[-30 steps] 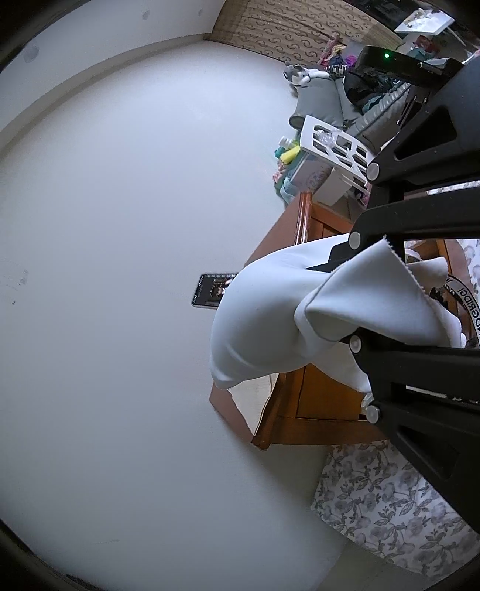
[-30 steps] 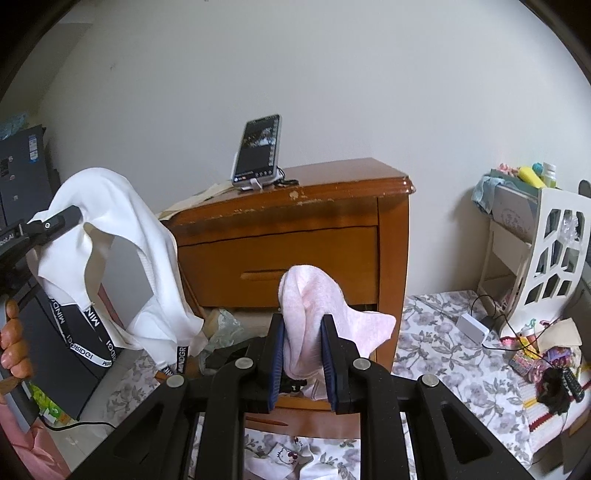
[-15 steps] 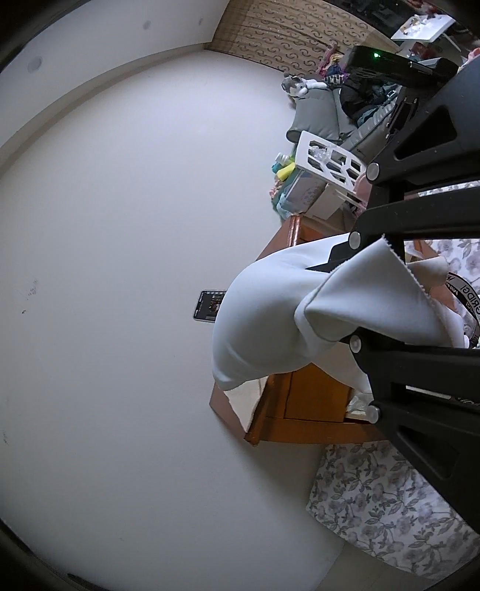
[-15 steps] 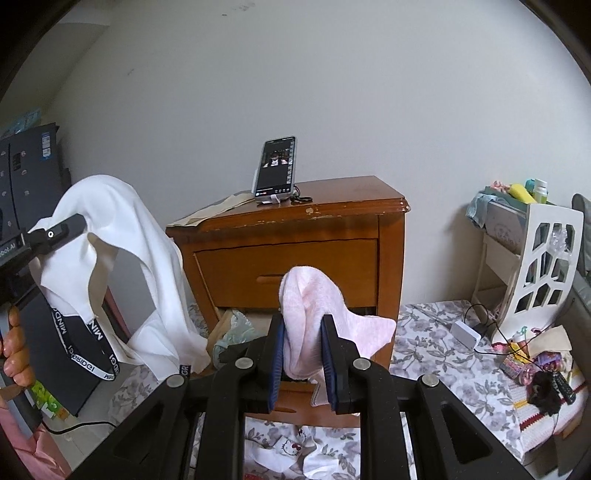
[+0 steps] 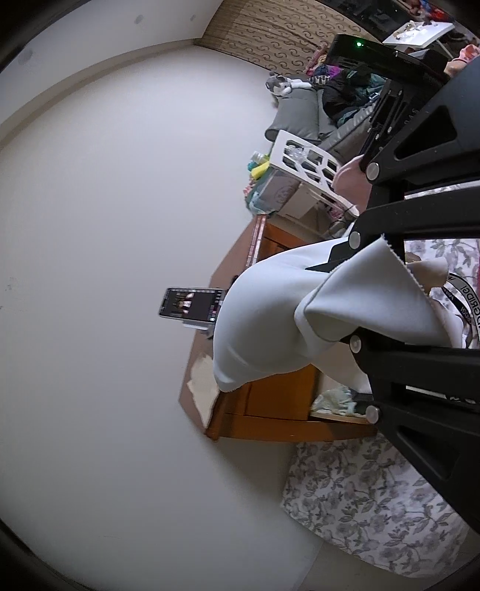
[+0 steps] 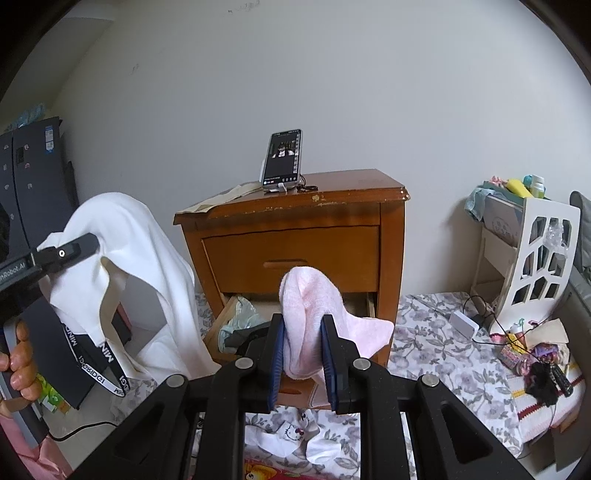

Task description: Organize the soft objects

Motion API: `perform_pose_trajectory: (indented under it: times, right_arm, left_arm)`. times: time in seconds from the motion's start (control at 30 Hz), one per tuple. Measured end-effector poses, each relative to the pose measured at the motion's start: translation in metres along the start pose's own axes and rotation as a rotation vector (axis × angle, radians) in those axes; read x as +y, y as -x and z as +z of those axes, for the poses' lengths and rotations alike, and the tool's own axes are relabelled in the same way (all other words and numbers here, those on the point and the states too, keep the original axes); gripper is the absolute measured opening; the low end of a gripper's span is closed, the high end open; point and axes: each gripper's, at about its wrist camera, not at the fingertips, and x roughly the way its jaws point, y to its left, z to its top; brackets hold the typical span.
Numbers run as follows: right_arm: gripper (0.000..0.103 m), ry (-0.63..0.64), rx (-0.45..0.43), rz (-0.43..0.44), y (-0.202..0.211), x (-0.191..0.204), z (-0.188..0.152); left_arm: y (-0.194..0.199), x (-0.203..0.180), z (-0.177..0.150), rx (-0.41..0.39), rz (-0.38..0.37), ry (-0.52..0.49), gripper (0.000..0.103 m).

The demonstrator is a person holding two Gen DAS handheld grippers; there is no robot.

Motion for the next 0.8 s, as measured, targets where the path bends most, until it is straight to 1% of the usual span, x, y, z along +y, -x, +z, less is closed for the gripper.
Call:
perform_pose_trajectory:
  times: [0.23,0.47,0.8]
  right_arm:
    - [0.020,-0.012,0.053,-0.005,-0.014,-0.003,-0.011]
    - [0.020,-0.026,0.119,-0.011,-0.035,-0.009,-0.026]
    - [0.020,-0.051,0.241,-0.016,-0.071,-0.019,-0.055]
  left_arm:
    - [-0.015,0.006,-0.017,0.070,0.012,0.013,0.015]
    - [-0.039,0.014,-0.040,0.163,0.023,0.031,0.015]
    - [-0.074,0.030,-0.074,0.307,0.055,0.060,0.015]
